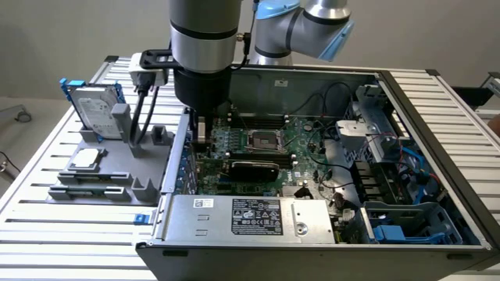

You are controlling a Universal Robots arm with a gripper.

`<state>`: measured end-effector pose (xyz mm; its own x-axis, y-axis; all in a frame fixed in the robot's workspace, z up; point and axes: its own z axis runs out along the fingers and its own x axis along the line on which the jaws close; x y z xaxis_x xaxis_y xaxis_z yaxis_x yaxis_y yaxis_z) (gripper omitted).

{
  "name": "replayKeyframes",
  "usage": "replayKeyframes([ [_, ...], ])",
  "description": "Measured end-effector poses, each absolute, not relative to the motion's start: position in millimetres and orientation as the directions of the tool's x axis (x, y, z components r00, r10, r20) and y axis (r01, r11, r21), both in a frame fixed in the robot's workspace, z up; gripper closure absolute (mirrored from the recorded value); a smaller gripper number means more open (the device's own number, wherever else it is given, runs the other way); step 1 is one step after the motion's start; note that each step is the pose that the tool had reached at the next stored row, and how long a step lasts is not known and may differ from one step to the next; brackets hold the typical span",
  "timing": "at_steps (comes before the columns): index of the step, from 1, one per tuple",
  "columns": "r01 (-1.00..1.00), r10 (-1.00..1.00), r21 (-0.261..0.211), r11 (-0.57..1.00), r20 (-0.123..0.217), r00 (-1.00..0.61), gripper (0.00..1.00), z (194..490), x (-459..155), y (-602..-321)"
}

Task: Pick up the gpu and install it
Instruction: 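Press down on the gpu until it lock into place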

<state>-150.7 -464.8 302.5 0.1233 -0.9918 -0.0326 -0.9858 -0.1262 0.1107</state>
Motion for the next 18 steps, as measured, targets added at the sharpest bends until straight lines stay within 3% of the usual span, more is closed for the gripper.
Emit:
replayKeyframes([
  [18, -0.986, -0.993, 0.118, -0.121, -0.024, 0.119, 0.89, 302.6, -150.9, -463.6],
])
